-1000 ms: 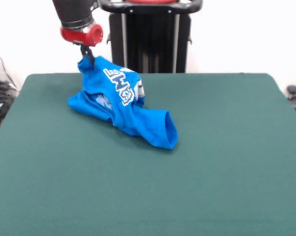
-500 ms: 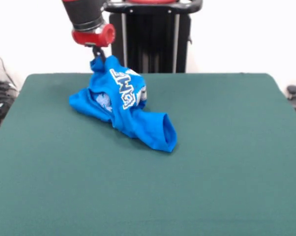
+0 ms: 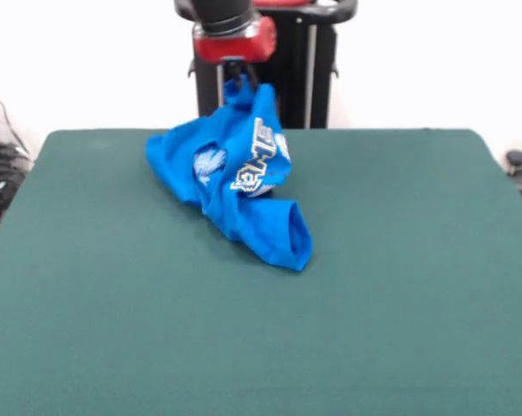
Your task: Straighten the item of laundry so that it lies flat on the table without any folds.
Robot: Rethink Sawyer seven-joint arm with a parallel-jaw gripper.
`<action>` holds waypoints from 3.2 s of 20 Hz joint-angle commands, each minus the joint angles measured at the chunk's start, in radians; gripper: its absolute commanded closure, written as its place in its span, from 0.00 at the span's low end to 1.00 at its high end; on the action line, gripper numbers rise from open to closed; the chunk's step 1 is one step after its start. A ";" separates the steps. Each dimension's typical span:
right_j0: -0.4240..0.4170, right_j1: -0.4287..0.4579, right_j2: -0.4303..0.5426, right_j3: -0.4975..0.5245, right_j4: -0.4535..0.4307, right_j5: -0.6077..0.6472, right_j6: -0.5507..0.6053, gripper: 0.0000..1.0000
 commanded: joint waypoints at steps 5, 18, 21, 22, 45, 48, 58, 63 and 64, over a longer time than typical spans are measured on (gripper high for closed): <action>0.238 -0.001 0.012 0.141 0.158 -0.075 0.286 1.00; 0.323 -0.051 -0.039 0.138 0.285 -0.089 0.262 0.00; 0.383 -0.123 -0.163 -0.009 0.293 0.099 0.234 0.00; 0.390 -0.115 -0.179 -0.041 0.294 0.114 0.232 0.00; 0.736 0.275 -0.661 -0.552 0.469 0.102 0.369 0.00; 0.768 0.328 -0.701 -0.569 0.497 0.088 0.362 0.00; 0.771 0.309 -0.660 -0.437 0.565 0.136 0.327 0.00; 0.726 0.293 -0.628 -0.406 0.595 0.219 0.312 0.00; 0.712 0.293 -0.611 -0.395 0.604 0.224 0.304 0.00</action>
